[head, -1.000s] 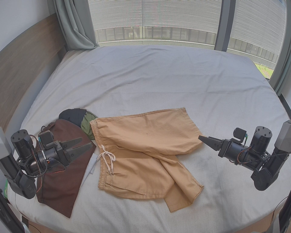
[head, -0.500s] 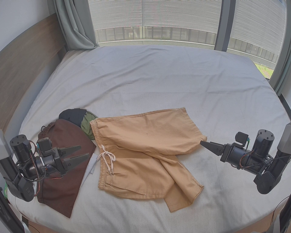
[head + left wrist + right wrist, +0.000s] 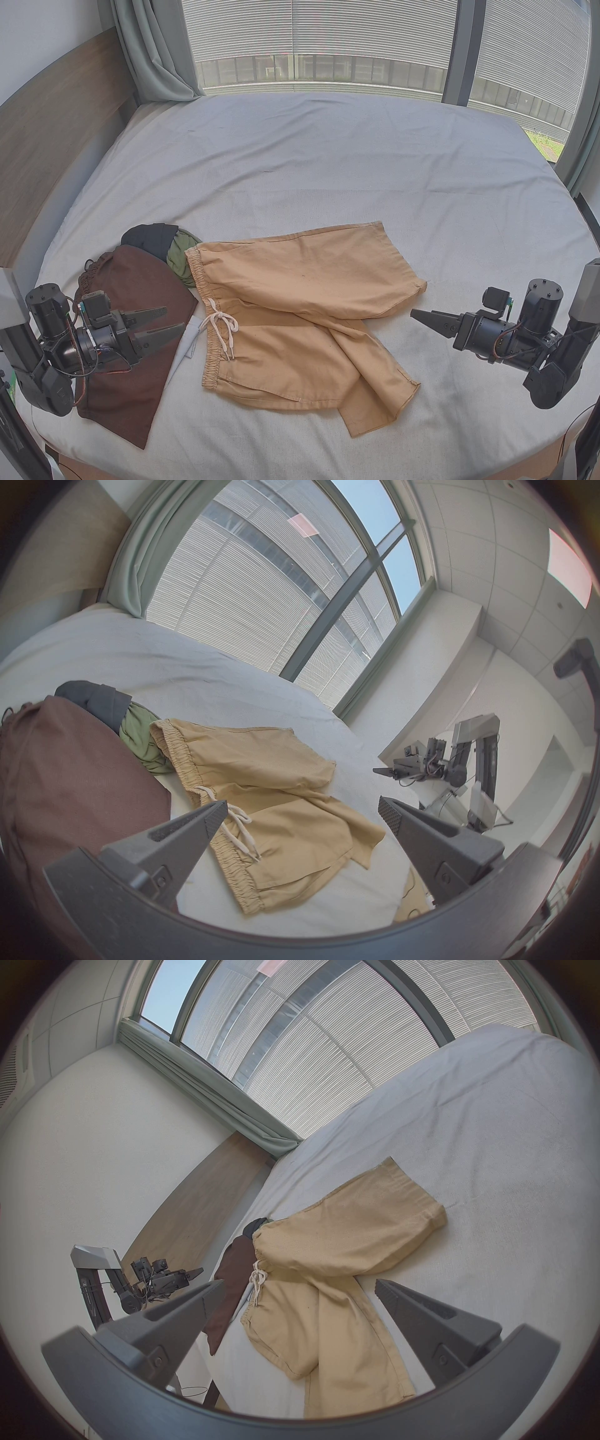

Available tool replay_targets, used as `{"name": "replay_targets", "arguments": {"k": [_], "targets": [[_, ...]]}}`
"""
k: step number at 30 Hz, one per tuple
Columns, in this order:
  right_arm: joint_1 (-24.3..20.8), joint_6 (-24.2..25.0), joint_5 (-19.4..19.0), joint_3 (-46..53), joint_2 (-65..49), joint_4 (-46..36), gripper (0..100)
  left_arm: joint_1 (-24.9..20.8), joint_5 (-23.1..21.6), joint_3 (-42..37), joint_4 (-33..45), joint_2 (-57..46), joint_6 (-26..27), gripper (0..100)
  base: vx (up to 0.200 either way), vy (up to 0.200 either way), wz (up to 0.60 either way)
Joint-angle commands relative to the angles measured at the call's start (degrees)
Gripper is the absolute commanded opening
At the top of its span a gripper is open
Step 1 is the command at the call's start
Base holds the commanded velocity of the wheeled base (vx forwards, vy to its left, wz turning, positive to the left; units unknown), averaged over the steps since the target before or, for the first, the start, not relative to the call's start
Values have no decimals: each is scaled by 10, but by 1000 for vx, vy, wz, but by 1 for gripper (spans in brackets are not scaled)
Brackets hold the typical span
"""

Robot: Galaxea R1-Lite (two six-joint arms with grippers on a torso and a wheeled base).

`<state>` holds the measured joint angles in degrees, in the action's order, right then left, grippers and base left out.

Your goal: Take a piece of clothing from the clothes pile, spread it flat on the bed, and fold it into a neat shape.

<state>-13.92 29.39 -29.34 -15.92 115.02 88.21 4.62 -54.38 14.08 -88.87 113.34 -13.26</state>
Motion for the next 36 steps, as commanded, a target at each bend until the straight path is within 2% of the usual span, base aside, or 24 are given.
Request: {"name": "replay_targets", "arguments": {"k": [1, 5, 36], "targets": [[-1, 1, 0, 14, 25, 0, 100, 1, 2, 3, -1, 34, 36, 100, 0, 0, 0], [-1, 1, 0, 22, 34, 0, 100, 0, 2, 2, 0, 43, 59, 100, 0, 0, 0], [7, 6, -1, 62, 194, 1, 100, 0, 1, 2, 0, 42, 61, 100, 0, 0, 0]]}}
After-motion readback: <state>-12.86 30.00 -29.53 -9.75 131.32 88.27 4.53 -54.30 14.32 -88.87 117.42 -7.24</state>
